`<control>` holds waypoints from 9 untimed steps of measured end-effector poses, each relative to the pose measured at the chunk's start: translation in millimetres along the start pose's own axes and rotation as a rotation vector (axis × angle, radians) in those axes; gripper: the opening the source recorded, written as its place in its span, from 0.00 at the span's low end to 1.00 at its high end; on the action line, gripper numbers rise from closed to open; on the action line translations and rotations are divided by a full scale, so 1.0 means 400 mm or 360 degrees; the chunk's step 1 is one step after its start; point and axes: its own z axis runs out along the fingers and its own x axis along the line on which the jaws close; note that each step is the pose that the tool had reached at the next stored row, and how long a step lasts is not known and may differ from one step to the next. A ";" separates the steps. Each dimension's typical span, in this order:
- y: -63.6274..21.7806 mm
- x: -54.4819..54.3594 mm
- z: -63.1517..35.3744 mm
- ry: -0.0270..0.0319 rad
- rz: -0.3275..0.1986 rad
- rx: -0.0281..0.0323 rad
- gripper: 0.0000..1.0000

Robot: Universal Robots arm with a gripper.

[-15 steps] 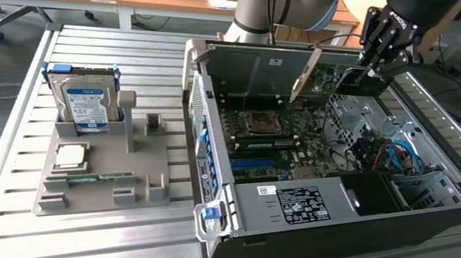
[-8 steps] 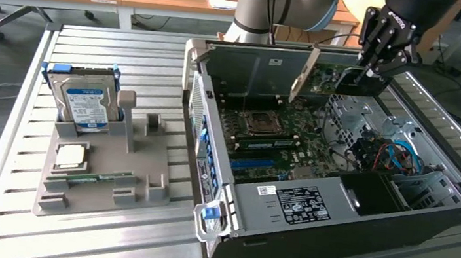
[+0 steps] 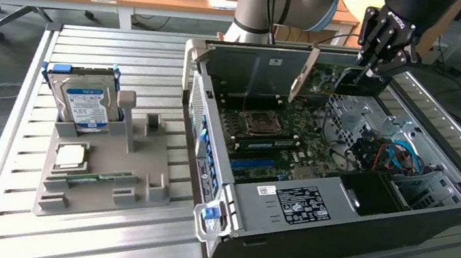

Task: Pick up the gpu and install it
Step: 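Insert the gpu into the slot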

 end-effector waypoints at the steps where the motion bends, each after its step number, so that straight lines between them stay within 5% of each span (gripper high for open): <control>1: 0.001 0.000 0.000 0.00001 0.0000 0.00000 0.27; 9: 0.007 0.002 0.010 -0.00001 -0.0001 0.00002 0.27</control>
